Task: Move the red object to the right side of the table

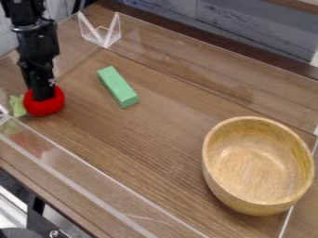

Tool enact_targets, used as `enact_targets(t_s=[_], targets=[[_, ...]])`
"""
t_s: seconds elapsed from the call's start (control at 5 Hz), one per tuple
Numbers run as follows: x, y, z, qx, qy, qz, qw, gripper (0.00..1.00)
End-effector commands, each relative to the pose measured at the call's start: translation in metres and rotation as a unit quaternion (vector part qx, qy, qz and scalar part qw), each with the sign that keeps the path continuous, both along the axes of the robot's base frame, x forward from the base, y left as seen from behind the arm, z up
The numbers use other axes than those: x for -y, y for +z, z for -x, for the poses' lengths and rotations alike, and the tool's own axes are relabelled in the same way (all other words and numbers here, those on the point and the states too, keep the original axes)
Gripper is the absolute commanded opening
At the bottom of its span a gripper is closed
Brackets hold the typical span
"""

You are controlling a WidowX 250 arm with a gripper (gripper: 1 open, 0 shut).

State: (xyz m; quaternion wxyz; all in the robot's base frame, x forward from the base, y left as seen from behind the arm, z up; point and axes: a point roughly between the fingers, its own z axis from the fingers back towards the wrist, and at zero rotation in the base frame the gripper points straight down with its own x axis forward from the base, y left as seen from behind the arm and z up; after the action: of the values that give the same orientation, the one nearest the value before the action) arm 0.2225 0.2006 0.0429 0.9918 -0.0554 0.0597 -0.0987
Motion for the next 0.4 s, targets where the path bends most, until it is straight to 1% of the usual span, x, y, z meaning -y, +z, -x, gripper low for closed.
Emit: enact_targets(t_s=[0.0,0.2], targets=[[0.003,0.043,-0.002,0.038,0.060,-0.022,0.9972,0.00],[0.026,0.070,-0.020,0.052,0.088,-0.013,0.9947,0.00]])
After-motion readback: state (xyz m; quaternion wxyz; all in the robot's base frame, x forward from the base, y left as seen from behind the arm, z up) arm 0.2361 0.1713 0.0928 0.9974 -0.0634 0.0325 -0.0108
